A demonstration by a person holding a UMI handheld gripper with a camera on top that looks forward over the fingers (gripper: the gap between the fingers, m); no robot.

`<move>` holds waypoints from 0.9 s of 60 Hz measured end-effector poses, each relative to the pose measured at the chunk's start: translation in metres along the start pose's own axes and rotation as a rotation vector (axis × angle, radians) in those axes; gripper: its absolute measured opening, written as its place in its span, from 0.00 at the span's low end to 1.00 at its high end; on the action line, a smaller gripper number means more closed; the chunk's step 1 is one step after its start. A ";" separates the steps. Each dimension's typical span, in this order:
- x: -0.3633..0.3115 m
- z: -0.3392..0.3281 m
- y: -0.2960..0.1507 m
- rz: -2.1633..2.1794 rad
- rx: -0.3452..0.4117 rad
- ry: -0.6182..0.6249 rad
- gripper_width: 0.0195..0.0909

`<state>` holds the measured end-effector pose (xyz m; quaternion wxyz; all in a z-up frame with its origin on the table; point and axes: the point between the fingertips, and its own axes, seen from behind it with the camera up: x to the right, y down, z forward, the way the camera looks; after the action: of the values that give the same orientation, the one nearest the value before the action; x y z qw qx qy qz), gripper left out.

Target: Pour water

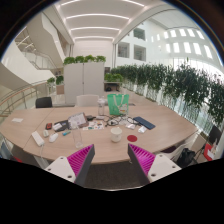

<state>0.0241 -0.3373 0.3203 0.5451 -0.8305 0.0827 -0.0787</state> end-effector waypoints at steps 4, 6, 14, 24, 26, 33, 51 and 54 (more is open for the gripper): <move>-0.006 0.005 0.002 -0.028 0.009 -0.011 0.80; -0.013 0.006 0.005 -0.042 0.010 -0.023 0.80; -0.052 0.029 0.021 -0.042 0.028 -0.104 0.80; -0.102 0.103 0.046 -0.030 0.065 -0.168 0.80; -0.116 0.124 0.049 -0.018 0.078 -0.188 0.80; -0.165 0.201 0.065 -0.007 0.104 -0.260 0.80; -0.246 0.372 0.083 -0.096 0.142 -0.327 0.80; -0.252 0.391 0.077 -0.108 0.161 -0.331 0.80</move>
<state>-0.1386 0.0376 0.0858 0.6111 -0.7890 -0.0592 0.0234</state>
